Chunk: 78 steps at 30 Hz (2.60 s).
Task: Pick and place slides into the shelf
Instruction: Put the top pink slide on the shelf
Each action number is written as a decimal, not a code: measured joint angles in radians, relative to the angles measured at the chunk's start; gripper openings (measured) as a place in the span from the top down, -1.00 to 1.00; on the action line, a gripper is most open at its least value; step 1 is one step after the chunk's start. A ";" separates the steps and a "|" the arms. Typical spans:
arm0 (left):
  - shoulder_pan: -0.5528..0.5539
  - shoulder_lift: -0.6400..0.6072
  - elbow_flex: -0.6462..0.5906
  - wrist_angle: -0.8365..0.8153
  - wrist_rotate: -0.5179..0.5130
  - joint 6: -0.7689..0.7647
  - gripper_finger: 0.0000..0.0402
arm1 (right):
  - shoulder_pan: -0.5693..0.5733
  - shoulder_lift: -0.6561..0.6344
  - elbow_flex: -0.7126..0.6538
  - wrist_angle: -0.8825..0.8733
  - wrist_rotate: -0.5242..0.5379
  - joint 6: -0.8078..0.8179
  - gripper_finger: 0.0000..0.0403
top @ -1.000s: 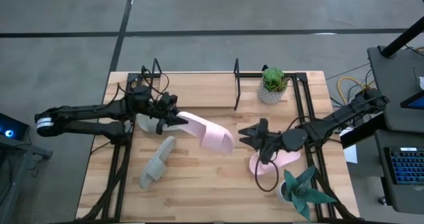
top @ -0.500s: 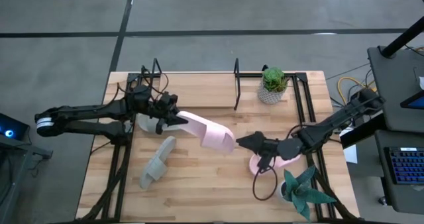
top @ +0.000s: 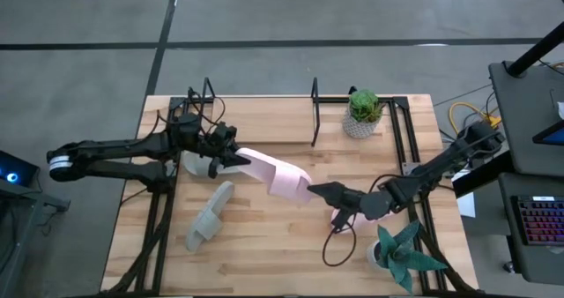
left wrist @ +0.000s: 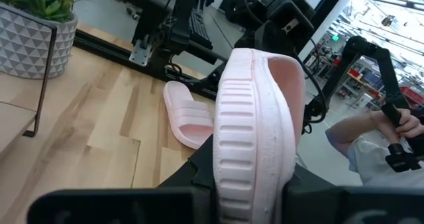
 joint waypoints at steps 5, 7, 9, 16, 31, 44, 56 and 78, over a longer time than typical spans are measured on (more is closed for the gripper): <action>0.000 0.005 0.000 0.000 0.000 0.000 0.81 | 0.000 0.027 0.000 0.017 0.001 -0.031 -0.28; 0.000 0.005 0.000 0.001 0.000 0.000 0.81 | 0.000 0.037 0.000 0.034 0.001 -0.055 -0.28; 0.000 0.005 0.000 0.001 0.000 0.001 0.81 | 0.000 0.046 0.000 0.055 0.001 -0.058 -0.27; 0.000 0.005 0.000 0.001 0.000 0.001 0.81 | 0.000 0.047 0.000 0.065 0.001 -0.053 -0.10; 0.000 0.005 0.000 -0.002 0.003 0.000 0.80 | -0.001 0.045 0.000 0.072 -0.026 -0.033 0.65; 0.000 0.005 0.000 0.022 -0.017 0.321 0.33 | 0.000 0.044 0.002 0.115 -0.021 0.162 0.89; 0.000 0.002 0.000 0.086 -0.030 0.505 -0.08 | 0.018 0.041 0.004 0.108 0.080 0.252 0.90; -0.009 -0.093 0.000 0.077 -0.235 0.937 -0.50 | 0.050 0.010 0.004 0.095 0.200 0.556 0.91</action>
